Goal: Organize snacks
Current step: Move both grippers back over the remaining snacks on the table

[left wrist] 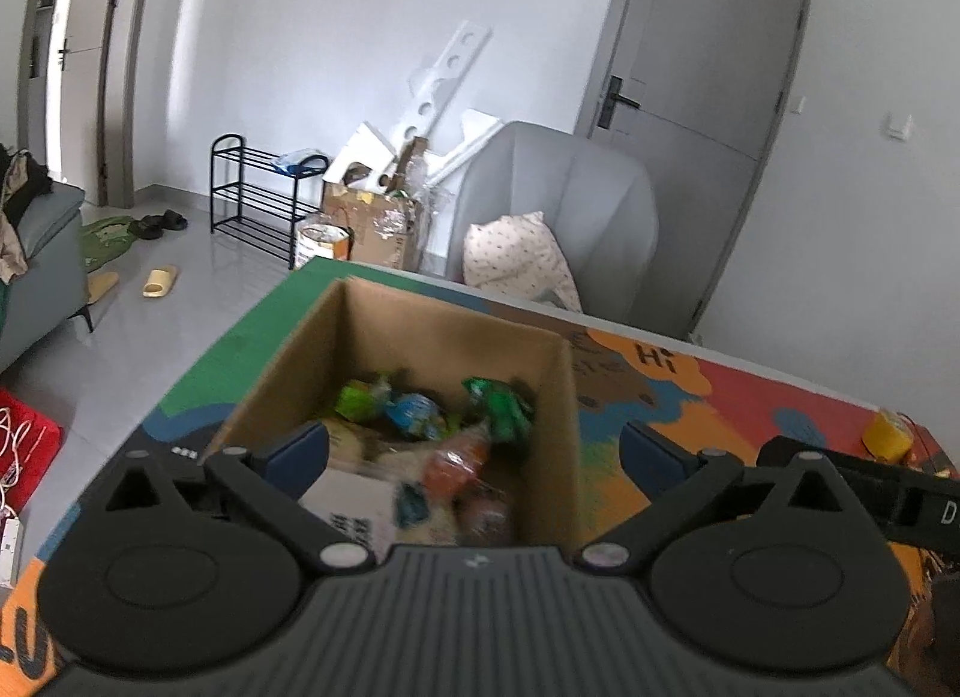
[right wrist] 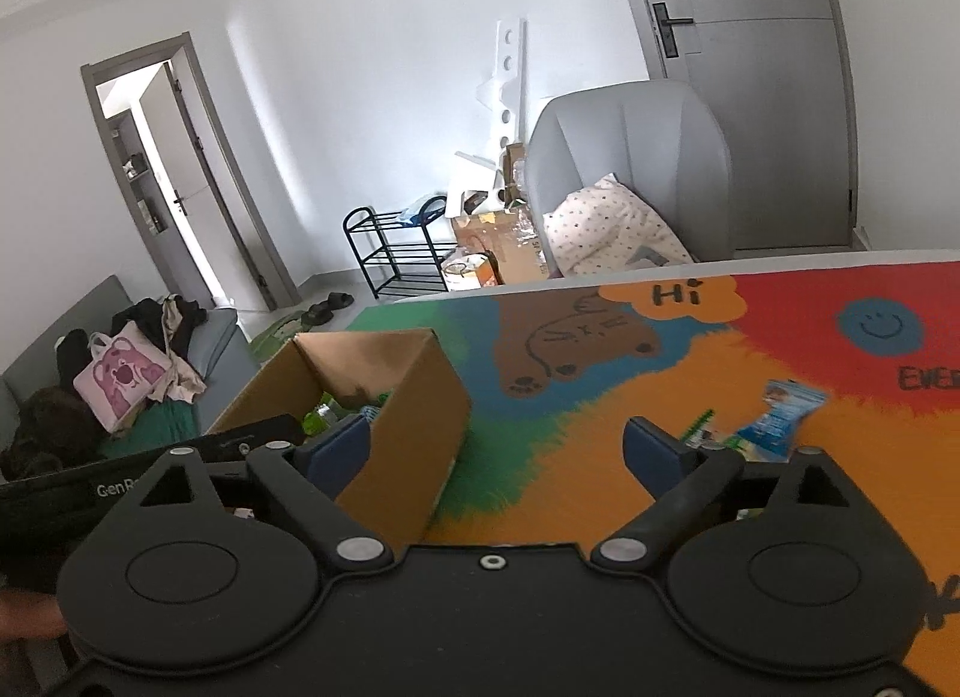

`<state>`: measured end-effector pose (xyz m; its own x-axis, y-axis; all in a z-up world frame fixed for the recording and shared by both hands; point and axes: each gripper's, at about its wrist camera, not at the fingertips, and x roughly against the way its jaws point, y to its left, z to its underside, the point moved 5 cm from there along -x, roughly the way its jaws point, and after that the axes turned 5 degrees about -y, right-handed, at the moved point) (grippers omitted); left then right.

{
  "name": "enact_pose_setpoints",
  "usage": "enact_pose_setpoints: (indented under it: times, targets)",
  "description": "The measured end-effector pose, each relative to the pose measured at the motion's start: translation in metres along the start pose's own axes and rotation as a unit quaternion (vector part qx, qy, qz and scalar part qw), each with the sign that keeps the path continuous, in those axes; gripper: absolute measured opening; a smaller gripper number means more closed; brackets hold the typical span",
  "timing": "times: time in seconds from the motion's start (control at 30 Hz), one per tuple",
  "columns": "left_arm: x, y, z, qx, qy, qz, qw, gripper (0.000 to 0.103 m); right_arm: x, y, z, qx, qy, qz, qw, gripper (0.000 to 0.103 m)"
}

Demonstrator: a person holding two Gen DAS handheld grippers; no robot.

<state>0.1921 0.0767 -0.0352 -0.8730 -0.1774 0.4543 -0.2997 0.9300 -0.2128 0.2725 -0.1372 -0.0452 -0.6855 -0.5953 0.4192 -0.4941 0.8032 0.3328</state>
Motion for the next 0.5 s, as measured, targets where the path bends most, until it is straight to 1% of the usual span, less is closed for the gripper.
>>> enact_pose_setpoints:
  times: [0.2,0.33,0.5]
  targets:
    - [0.002,-0.028,0.011,-0.025,0.019,0.018,0.9993,0.103,0.013,-0.019,0.003,-0.015,-0.002,0.013,1.000,0.101]
    - [0.000,-0.043,0.016,-0.029,0.035,0.029,0.9986,0.103,0.020,-0.033,0.006,-0.023,-0.001,0.022,0.999,0.102]
    - [-0.002,-0.062,0.022,-0.043,0.044,0.043,0.9972,0.103,0.029,-0.052,0.008,-0.035,-0.005,0.033,0.999,0.103]
